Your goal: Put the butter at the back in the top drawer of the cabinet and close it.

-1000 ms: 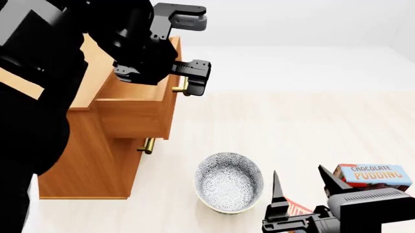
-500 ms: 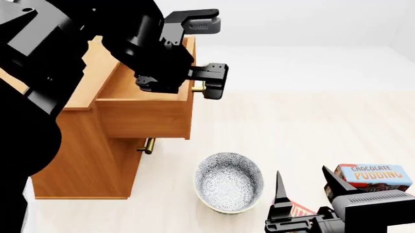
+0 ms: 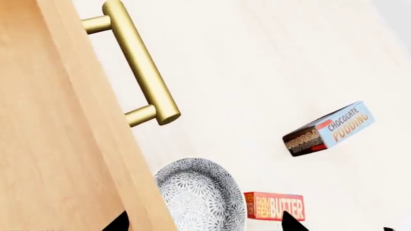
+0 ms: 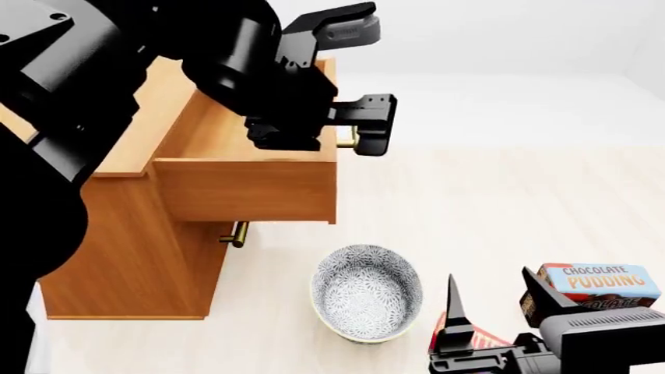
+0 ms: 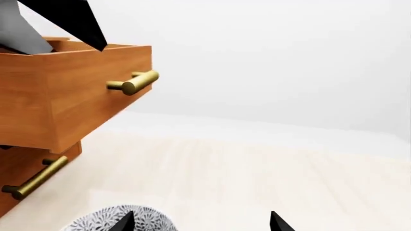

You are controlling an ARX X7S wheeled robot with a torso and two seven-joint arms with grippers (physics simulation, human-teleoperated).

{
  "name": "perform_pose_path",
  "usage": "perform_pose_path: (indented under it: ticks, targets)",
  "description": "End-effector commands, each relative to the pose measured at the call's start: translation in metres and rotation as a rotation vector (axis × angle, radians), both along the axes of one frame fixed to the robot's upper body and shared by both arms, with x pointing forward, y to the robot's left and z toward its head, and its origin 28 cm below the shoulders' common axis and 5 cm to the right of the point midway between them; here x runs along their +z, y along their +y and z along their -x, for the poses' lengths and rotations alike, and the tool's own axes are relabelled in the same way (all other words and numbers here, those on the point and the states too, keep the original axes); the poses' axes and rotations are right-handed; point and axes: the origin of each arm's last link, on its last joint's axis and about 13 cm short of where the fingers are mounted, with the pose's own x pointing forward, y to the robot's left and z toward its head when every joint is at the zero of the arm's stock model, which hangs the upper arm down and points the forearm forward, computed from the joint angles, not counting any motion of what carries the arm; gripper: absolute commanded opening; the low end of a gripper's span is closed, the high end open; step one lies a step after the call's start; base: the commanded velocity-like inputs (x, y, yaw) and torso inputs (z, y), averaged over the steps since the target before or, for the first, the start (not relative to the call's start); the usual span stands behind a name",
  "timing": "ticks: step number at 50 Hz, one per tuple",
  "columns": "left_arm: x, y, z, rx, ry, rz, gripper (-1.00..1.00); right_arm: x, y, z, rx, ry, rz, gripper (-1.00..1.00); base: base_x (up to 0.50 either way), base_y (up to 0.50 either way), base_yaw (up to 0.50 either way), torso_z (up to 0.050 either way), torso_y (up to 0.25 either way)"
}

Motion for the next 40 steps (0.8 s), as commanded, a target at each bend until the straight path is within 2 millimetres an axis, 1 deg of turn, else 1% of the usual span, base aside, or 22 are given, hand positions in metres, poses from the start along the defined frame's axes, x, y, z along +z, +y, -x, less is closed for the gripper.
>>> perform_pose_path:
  ticks: [1,26,33,38,40]
  targets:
    - [0.005,-0.017,0.008,-0.085,0.022,0.107,1.0,0.0,-0.001,0.001,-0.004,0.0,-0.002,1.0,0.0,0.0,0.0,0.0,0.0]
    - [0.011,-0.03,0.015,-0.155,-0.002,0.18,1.0,0.0,-0.006,0.001,-0.01,-0.001,-0.012,1.0,0.0,0.0,0.0,0.0,0.0]
    - [0.023,-0.028,0.016,-0.137,-0.043,0.174,1.0,0.0,-0.006,0.0,-0.008,0.002,-0.014,1.0,0.0,0.0,0.0,0.0,0.0]
    - [0.032,-0.024,0.022,-0.122,-0.08,0.164,1.0,-0.001,-0.007,0.0,-0.009,0.003,-0.014,1.0,0.0,0.0,0.0,0.0,0.0]
    - [0.036,-0.022,0.024,-0.094,-0.113,0.131,1.0,-0.001,-0.007,0.0,-0.009,0.003,-0.015,1.0,0.0,0.0,0.0,0.0,0.0]
